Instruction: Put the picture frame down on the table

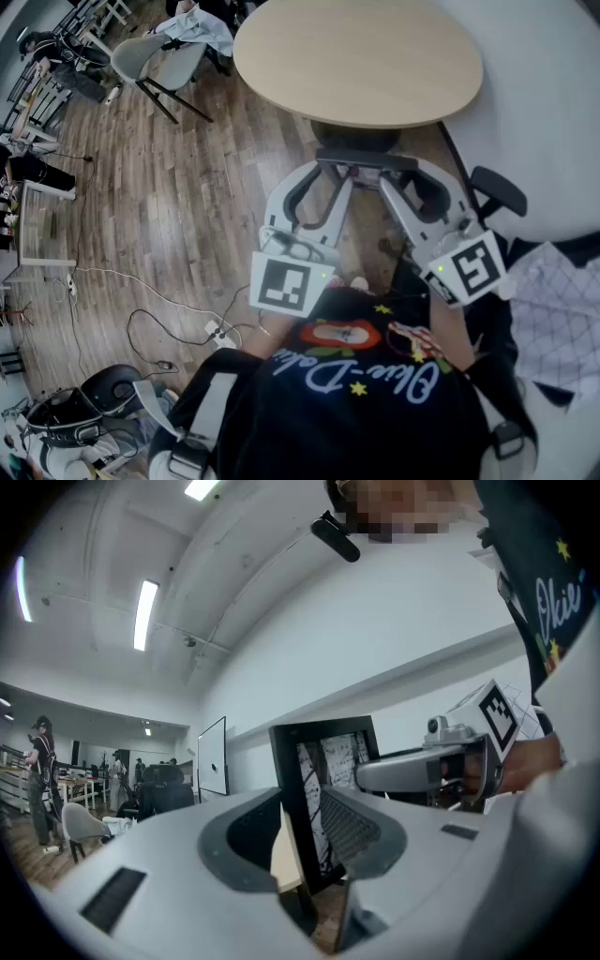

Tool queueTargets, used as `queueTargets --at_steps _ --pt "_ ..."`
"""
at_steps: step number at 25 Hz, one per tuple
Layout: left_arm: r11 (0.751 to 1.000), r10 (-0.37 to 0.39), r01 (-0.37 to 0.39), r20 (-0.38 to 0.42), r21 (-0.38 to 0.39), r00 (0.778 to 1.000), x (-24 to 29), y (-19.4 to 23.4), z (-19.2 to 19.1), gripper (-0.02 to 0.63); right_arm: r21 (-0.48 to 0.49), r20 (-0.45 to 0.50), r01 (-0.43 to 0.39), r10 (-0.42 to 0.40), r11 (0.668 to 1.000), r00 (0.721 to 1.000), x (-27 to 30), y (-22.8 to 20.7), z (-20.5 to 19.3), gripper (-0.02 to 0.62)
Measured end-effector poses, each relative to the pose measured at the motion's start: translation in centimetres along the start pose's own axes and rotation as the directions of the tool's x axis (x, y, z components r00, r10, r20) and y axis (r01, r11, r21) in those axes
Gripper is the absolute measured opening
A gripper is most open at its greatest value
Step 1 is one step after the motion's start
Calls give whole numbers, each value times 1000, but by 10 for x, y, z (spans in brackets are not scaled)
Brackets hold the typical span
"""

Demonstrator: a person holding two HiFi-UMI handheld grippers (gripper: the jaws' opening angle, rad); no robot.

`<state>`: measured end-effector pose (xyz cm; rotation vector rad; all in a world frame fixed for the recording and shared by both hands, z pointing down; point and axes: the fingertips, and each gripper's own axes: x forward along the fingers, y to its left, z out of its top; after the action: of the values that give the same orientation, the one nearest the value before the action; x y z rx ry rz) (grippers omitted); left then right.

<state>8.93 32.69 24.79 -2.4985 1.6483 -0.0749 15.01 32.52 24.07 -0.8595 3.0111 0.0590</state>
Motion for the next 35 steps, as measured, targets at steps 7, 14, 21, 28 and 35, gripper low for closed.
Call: queueTargets --at_steps 7,14,21,28,35 --pt "1000 3 -3 -5 0 1000 -3 -4 1 114 14 4 -10 9 1000 1000 -5 2 0 97" --pt "1000 1 -2 -11 -26 1000 1 -8 0 114 9 -3 -9 9 1000 1000 -8 -3 0 97" --pt "1000 6 -6 -29 4 1000 6 -29 -6 114 21 -8 -18 18 1000 1000 -27 -11 -11 97" --pt "1000 6 -7 -34 -14 999 16 -26 -11 114 33 -11 -15 15 999 1000 -22 -20 -15 97" --pt "999 -35 34 -26 -20 999 44 -11 -14 114 29 -15 25 -24 999 1000 -4 -44 -15 97"
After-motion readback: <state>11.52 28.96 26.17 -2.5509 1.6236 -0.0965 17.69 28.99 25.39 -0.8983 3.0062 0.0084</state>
